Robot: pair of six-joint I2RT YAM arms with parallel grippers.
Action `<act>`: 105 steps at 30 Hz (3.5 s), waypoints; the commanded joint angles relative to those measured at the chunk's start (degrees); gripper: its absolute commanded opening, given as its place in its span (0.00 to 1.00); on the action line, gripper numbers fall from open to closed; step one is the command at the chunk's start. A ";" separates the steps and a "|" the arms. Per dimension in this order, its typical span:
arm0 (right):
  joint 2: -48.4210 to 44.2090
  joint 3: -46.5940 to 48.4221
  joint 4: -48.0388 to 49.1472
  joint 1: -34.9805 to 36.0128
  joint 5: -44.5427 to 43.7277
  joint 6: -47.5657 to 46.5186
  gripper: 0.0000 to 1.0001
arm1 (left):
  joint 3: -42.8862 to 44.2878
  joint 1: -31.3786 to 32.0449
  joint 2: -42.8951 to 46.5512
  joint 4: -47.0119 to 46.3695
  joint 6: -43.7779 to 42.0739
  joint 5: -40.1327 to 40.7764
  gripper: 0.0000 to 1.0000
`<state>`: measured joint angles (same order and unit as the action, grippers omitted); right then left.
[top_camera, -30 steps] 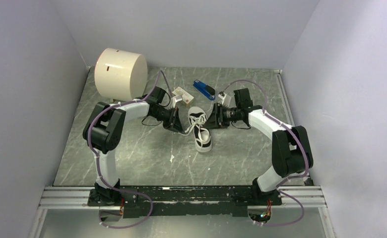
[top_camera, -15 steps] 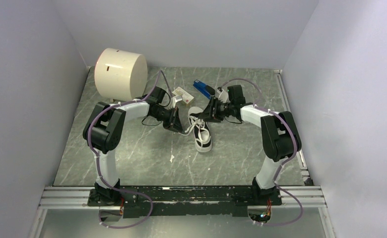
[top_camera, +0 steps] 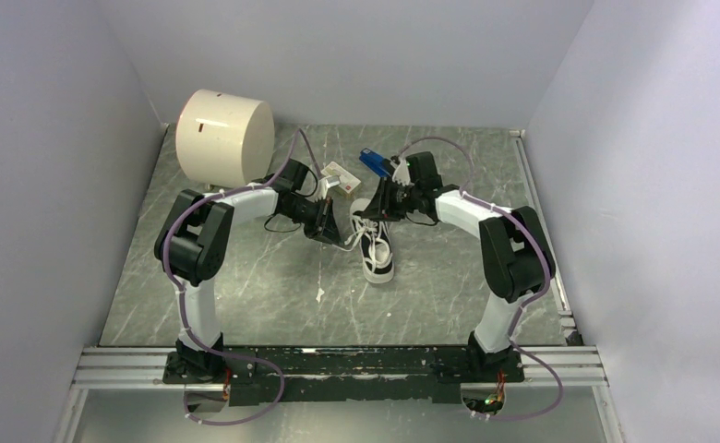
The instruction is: Tie the shoes
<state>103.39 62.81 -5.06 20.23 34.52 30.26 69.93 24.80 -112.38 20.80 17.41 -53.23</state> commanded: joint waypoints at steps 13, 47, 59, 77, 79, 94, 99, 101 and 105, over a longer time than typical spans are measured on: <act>-4.97 -1.66 2.82 -0.54 -8.24 1.02 0.00 | 0.74 -0.10 -0.21 -0.35 -0.02 -1.25 0.05; 0.82 -20.32 32.55 -15.46 0.04 17.53 0.00 | -4.77 -0.88 0.94 7.84 -6.27 11.34 0.05; 2.90 -24.26 37.74 -20.79 -0.57 18.69 0.00 | -6.63 -1.66 2.05 8.29 -6.58 14.95 0.05; -0.11 -10.45 12.66 -19.41 6.12 -3.59 0.30 | -5.33 -1.69 2.36 5.09 -6.02 7.38 0.05; -2.69 -8.56 7.82 -15.58 5.81 -6.77 0.41 | -4.92 -1.68 2.21 3.96 -5.22 5.60 0.05; -10.83 -4.56 -9.02 0.19 -3.91 -20.86 0.69 | -1.96 0.31 1.99 4.06 -4.93 3.25 0.05; -11.58 -4.09 -11.59 3.53 -9.40 -23.17 0.66 | -1.77 0.60 1.99 4.24 -5.02 3.34 0.05; -12.10 -4.07 -11.96 4.35 -11.10 -23.42 0.64 | -1.87 0.60 2.14 4.17 -5.02 3.37 0.05; -13.66 -4.11 -11.48 6.56 -13.17 -23.60 0.64 | -1.90 0.60 2.21 4.17 -4.93 3.41 0.05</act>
<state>92.60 57.52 -15.84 25.10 25.50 8.47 66.70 25.08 -110.89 24.91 12.73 -48.25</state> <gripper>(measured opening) 0.638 0.055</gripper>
